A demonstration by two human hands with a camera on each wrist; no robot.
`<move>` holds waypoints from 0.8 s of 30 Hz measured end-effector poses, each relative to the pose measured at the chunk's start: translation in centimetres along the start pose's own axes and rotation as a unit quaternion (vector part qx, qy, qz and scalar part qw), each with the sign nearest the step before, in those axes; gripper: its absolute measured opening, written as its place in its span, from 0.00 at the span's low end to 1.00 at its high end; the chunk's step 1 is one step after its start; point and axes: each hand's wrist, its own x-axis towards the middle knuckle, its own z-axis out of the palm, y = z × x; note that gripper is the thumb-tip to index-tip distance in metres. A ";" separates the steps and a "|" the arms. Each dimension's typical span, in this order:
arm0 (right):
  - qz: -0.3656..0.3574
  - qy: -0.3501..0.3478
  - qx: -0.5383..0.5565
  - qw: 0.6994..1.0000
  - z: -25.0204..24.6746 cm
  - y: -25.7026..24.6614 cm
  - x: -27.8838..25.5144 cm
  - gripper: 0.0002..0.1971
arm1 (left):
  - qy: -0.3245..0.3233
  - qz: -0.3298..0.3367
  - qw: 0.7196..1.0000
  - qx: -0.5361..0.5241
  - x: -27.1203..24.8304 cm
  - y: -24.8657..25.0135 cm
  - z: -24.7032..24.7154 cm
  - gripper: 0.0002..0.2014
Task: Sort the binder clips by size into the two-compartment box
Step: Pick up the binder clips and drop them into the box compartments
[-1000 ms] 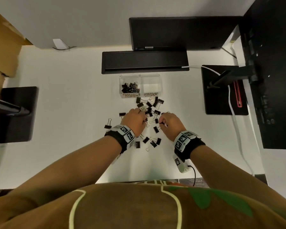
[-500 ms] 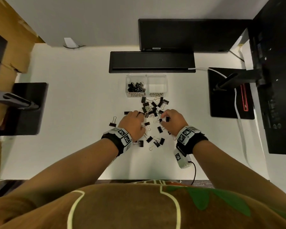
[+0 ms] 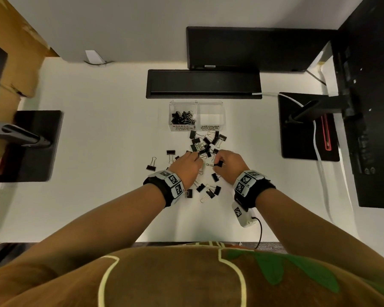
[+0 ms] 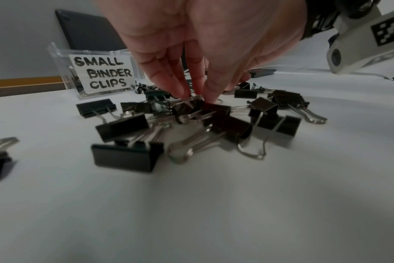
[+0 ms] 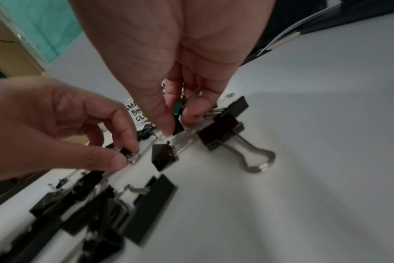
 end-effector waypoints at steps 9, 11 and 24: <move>-0.008 0.057 0.120 0.991 -3.5 -5.8 4.0 0.04 | 0.012 -0.044 0.997 -0.066 -0.6 -0.6 1.0 0.18; -0.012 0.060 0.139 0.988 -4.7 -7.8 5.7 0.05 | 0.009 -0.054 0.996 -0.074 -0.8 -0.6 0.7 0.20; -0.055 0.000 0.032 0.998 -4.3 -12.2 9.7 0.18 | 0.163 -0.156 0.938 -0.264 -1.2 -2.4 -2.6 0.11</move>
